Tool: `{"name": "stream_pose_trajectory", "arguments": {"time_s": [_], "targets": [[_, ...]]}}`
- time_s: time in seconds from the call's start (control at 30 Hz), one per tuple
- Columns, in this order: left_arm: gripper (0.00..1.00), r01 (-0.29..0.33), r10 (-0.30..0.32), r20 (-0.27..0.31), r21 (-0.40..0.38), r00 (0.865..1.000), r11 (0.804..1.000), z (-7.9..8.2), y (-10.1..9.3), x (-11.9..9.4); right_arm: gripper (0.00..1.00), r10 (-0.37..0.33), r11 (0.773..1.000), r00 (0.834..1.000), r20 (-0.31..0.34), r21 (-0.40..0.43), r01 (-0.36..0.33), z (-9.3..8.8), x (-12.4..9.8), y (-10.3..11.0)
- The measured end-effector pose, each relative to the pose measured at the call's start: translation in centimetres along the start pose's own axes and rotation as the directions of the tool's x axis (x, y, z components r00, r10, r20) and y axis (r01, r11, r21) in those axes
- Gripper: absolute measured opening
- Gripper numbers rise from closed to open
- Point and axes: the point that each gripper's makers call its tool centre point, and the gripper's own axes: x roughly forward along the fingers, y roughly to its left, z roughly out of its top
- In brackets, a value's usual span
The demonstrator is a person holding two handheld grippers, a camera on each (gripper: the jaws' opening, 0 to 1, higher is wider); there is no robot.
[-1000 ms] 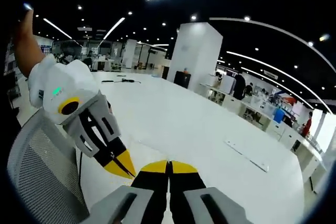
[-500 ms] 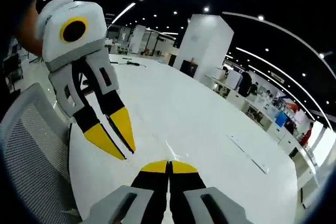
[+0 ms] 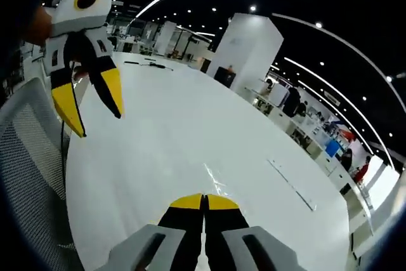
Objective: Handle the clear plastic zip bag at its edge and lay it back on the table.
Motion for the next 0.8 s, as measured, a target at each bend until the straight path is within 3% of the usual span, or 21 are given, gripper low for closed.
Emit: {"name": "stream_pose_trajectory", "arguments": {"time_s": [0.3,0.8], "targets": [[0.23,-0.043,0.043,-0.001,-0.055,0.999,0.998,-0.9,0.4,-2.5,0.00,0.035,0.997,0.999,-0.028,-0.072,-0.037,-0.8,0.7,0.3],[0.29,-0.082,0.083,0.003,-0.117,0.997,0.990,-1.4,0.3,-4.0,0.00,0.086,0.981,0.993,-0.082,-0.169,-0.099,-2.5,2.5,0.9]]}}
